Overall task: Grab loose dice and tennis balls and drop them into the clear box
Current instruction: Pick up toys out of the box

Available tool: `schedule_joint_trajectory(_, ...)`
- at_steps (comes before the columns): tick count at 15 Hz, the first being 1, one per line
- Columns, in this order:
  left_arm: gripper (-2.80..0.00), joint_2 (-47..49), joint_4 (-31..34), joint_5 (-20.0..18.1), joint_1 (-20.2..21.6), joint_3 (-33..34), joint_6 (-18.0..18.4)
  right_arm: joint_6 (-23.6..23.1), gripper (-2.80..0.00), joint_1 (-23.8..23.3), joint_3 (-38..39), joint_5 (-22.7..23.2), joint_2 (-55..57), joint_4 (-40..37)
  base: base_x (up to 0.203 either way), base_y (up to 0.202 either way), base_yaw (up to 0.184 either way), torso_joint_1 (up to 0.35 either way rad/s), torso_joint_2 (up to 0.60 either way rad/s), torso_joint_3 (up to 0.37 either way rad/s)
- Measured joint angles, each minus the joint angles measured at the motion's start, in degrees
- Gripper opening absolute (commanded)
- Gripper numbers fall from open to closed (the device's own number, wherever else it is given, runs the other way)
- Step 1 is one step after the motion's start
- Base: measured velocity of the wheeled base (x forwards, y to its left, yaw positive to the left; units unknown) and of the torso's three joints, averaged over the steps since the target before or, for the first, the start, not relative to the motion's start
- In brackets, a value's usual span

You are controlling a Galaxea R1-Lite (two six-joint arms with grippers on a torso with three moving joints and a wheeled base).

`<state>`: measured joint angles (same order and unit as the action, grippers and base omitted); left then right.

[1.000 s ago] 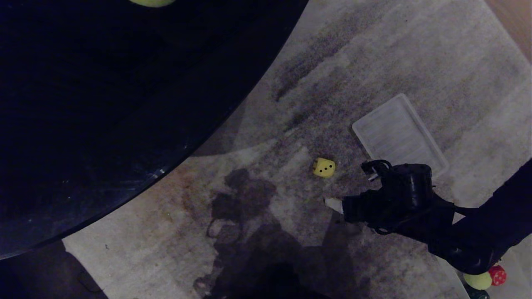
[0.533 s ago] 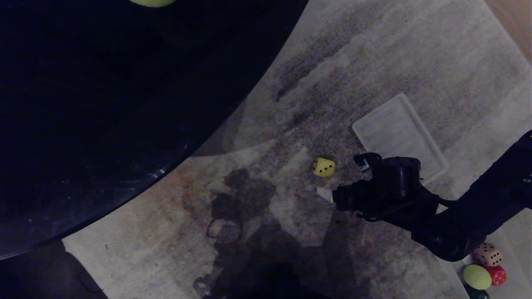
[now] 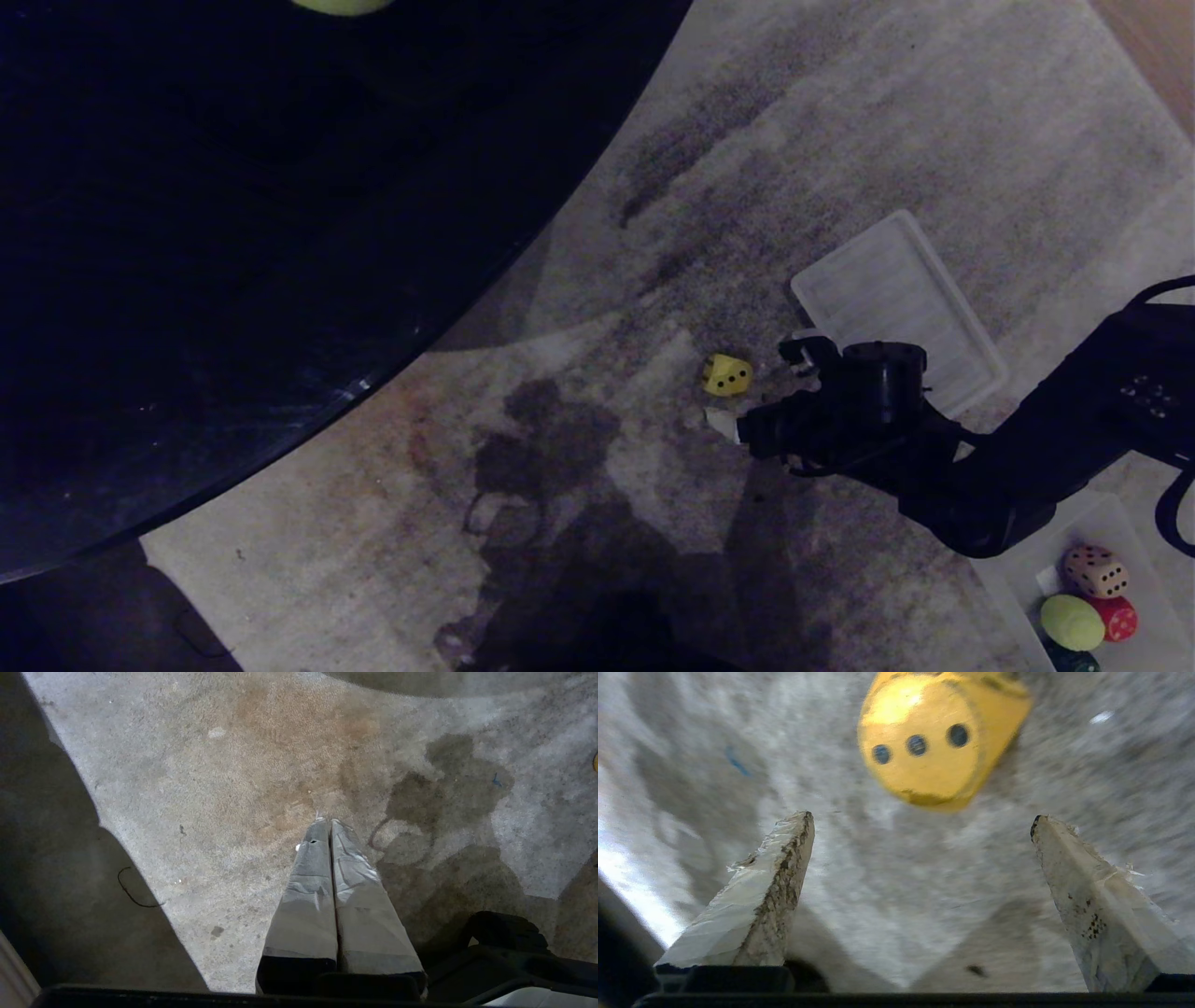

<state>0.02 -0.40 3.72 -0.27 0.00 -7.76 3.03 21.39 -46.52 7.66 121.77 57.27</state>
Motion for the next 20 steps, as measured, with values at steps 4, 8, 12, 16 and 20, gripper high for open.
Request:
schedule_joint_trajectory(4,-2.8,0.0,0.0,0.0,0.0,0.0,0.0,-5.6,0.0,-1.0,-0.8,0.0,0.2,0.1,0.0,0.0,0.0,0.0,0.0,0.0)
schedule_joint_trajectory(8,-2.8,0.0,0.0,0.0,0.0,0.0,0.0,-7.3,0.0,-1.0,-2.4,0.3,0.9,0.9,0.0,0.0,0.0,0.0,0.0,0.0)
schedule_joint_trajectory(12,-2.8,0.0,0.0,0.0,0.0,0.0,0.0,-10.5,0.0,-1.0,-5.1,0.4,2.4,3.3,0.0,0.0,0.0,0.0,0.0,0.0)
schedule_joint_trajectory(16,-2.8,0.0,0.0,0.0,0.0,0.0,0.0,-10.7,0.0,-0.9,-7.3,0.4,3.6,3.5,0.0,0.0,0.0,0.0,0.0,0.0)
schedule_joint_trajectory(20,-2.8,0.0,0.0,0.0,0.0,0.0,0.0,-10.6,0.0,-0.5,-8.8,0.5,4.7,3.4,0.0,0.0,0.0,0.0,0.0,0.0)
